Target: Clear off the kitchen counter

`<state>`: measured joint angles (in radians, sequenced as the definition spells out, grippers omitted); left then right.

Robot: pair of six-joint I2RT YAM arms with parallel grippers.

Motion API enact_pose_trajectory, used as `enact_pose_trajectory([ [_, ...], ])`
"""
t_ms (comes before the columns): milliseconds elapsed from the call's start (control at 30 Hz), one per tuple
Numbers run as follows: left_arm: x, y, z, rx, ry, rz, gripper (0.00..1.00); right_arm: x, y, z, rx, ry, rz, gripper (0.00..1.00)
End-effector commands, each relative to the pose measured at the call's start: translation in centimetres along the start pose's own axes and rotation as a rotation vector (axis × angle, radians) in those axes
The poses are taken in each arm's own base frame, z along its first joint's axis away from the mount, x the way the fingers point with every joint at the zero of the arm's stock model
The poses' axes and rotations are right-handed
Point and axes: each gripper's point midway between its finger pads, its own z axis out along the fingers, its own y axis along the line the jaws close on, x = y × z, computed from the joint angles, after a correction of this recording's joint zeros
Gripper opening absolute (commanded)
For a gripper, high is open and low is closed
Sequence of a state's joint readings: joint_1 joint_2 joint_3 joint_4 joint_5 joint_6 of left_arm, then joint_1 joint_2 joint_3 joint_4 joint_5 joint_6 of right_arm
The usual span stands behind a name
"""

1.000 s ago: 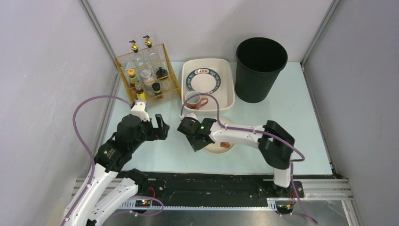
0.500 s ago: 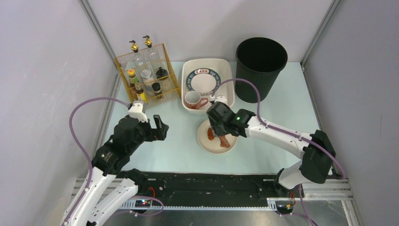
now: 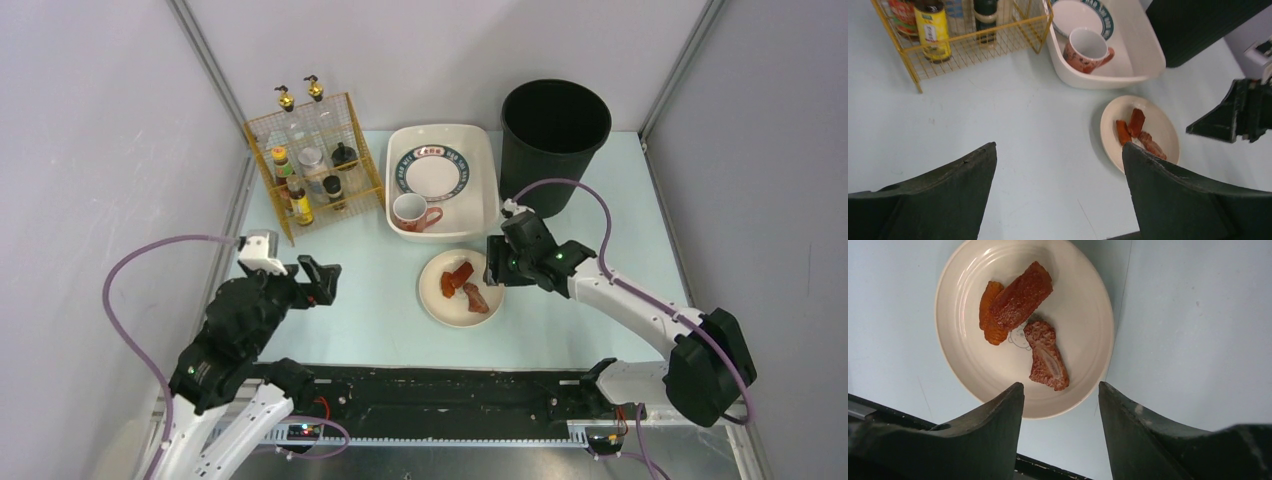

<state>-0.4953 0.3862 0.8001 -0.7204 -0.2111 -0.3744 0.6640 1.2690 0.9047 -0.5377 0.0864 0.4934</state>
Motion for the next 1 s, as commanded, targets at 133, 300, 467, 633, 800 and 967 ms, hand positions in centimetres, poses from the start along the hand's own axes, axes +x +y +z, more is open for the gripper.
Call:
enact_pose_trajectory([
  [133,-3.0,0.7,-2.4,-0.004,-0.186,-0.041,0.98,0.2,-0.4,1.8,-0.077,0.006,0.118,0.62],
  [300,-3.3,0.8,-2.7,0.001,-0.207,-0.047,0.98,0.4,-1.4,3.0,-0.085,0.016,0.184,0.62],
  [467,-3.2,0.8,-2.5,-0.004,-0.199,-0.044,0.98,1.5,-2.4,4.5,-0.083,0.049,0.236,0.62],
  [633,-3.2,0.9,-2.5,-0.008,-0.200,-0.046,0.98,2.7,-3.1,6.0,-0.077,0.074,0.290,0.61],
  [800,-3.2,0.9,-2.4,-0.010,-0.197,-0.046,0.98,3.7,-3.0,7.1,-0.094,0.103,0.320,0.58],
  [967,-3.2,0.9,-2.4,-0.011,-0.196,-0.046,0.98,4.5,-3.0,8.2,-0.106,0.128,0.347,0.50],
])
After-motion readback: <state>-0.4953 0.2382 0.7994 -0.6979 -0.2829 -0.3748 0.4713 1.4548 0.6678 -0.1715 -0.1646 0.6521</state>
